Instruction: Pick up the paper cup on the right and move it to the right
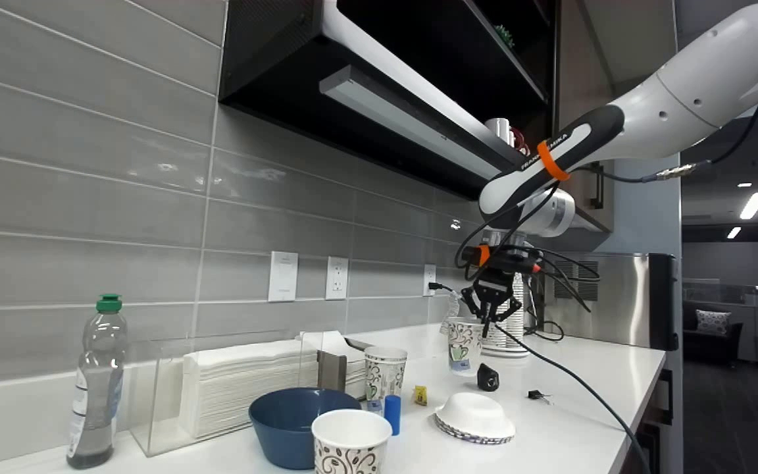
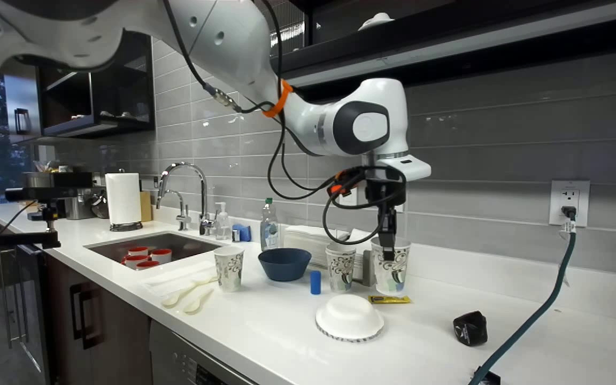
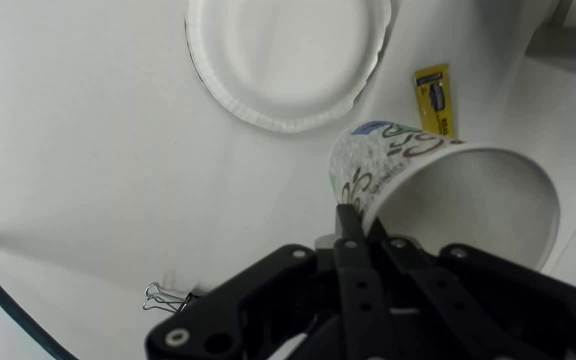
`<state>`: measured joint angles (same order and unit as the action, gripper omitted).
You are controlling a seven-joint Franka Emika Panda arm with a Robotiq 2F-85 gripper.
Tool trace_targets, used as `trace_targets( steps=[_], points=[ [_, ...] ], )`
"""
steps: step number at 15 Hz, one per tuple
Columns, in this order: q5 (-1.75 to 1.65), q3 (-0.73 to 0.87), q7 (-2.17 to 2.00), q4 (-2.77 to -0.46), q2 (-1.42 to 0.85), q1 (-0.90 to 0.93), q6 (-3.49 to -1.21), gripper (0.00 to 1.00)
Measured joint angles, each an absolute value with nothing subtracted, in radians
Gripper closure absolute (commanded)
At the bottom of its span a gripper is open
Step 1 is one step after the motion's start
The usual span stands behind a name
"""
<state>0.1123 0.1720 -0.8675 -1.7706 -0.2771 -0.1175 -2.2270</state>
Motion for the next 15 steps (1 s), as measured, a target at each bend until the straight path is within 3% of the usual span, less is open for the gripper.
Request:
trace_targets(
  steps=[10, 11, 12, 15],
  points=[
    [0.107, 0.238, -1.27, -1.587, -0.502, -0.115, -2.227, 0.99],
    [0.107, 0.241, -1.294, -1.576, -0.516, -0.115, -2.227, 0.72],
    [0.107, 0.242, -1.315, -1.566, -0.529, -0.116, -2.227, 0.71],
    [0.107, 0.242, -1.354, -1.548, -0.546, -0.116, -2.218, 0.5]
  ],
)
